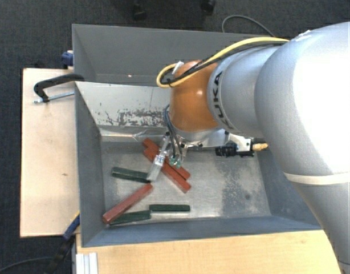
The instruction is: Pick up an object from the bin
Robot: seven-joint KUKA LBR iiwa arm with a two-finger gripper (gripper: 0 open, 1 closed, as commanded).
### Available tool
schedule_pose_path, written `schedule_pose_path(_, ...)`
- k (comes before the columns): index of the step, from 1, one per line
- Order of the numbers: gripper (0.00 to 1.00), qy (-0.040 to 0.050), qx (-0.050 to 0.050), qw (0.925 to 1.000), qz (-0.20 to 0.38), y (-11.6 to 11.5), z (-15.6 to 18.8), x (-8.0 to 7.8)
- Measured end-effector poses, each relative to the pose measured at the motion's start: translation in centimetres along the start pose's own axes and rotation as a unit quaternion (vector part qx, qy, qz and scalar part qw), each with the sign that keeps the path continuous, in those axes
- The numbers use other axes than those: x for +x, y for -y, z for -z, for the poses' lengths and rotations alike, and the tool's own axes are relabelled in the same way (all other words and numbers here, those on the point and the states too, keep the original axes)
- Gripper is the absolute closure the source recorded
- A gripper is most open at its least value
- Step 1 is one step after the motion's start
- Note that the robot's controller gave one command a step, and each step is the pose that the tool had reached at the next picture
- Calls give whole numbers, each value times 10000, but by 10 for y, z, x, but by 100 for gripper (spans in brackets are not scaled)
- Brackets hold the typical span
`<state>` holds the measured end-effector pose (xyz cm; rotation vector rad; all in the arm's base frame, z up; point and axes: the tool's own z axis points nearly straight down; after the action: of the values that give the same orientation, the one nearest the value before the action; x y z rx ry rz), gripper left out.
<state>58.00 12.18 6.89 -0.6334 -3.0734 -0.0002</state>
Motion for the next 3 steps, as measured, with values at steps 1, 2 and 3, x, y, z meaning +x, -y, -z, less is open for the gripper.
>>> schedule_pose_path(1, 0, 37, -26, 9986, -518, 4, 33, 3)
schedule_pose_path(2, 0, 26, -25, 9908, -1355, -7, 38, 14)
schedule_pose_path(3, 0, 6, -6, 9777, -2101, 3, 1, -1)
